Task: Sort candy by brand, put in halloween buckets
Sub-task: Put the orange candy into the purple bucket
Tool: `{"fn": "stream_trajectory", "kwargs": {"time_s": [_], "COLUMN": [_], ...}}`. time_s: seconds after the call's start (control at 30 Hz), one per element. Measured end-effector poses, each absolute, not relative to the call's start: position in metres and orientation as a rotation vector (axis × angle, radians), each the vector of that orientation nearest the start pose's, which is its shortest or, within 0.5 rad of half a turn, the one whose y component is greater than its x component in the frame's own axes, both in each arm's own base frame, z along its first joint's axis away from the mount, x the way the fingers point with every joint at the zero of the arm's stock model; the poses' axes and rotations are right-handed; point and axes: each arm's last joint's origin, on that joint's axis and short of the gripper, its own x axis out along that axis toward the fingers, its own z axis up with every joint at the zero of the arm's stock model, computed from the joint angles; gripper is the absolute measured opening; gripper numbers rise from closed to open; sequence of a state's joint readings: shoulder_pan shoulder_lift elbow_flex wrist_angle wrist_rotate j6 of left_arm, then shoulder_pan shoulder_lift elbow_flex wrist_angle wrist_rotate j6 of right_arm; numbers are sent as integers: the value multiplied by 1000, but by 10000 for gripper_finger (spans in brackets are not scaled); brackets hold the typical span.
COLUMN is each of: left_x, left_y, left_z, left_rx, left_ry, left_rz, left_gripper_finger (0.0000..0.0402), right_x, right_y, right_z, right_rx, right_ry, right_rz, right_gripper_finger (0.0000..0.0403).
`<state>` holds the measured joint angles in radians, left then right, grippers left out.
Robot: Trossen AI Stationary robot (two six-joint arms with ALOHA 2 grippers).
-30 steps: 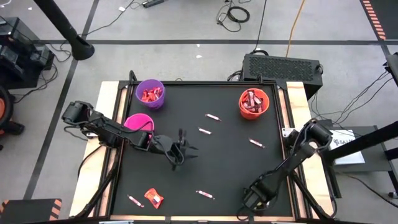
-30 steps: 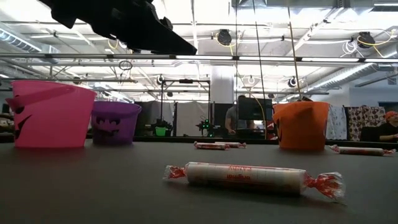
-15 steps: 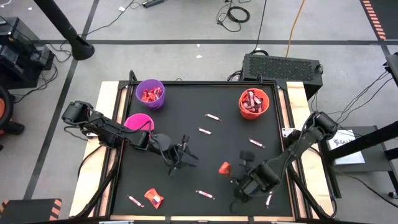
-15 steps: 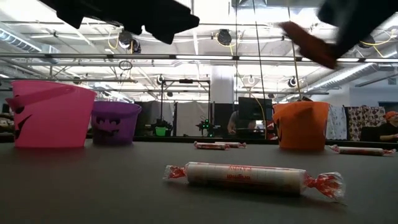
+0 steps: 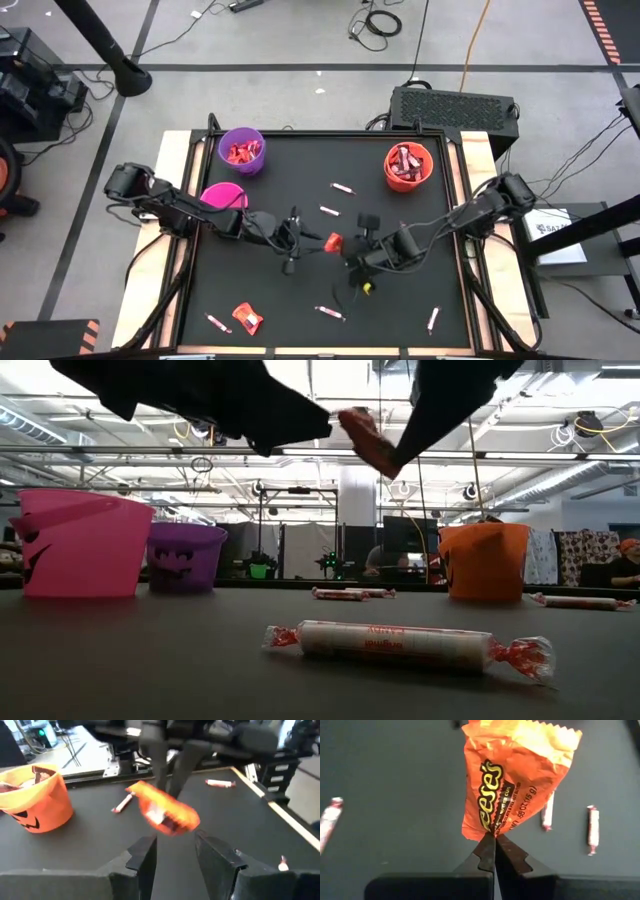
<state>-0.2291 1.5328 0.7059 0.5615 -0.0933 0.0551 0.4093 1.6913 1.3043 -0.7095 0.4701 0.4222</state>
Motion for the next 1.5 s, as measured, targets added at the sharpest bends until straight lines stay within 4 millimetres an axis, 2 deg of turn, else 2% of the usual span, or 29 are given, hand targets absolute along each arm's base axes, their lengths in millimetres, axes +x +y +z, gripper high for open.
{"fn": "stream_trajectory", "kwargs": {"time_s": [0.17,0.43,0.73,0.9,1.5], "left_x": [310,310,314,315,317], "left_y": [-69,-68,-49,-46,-35], "left_z": [193,195,195,198,198], "left_rx": [73,24,-118,-161,-172], "left_ry": [279,260,265,251,246], "left_rz": [-124,-116,-47,-147,-133], "left_gripper_finger": [141,141,141,141,141], "right_x": [324,325,326,324,326], "right_y": [117,111,110,109,104], "right_z": [245,245,245,245,245], "right_rx": [-100,-112,-131,-152,-160], "right_ry": [959,968,967,972,966], "right_rz": [-262,-269,-271,-297,-324], "right_gripper_finger": [0,0,0,0,0]}}
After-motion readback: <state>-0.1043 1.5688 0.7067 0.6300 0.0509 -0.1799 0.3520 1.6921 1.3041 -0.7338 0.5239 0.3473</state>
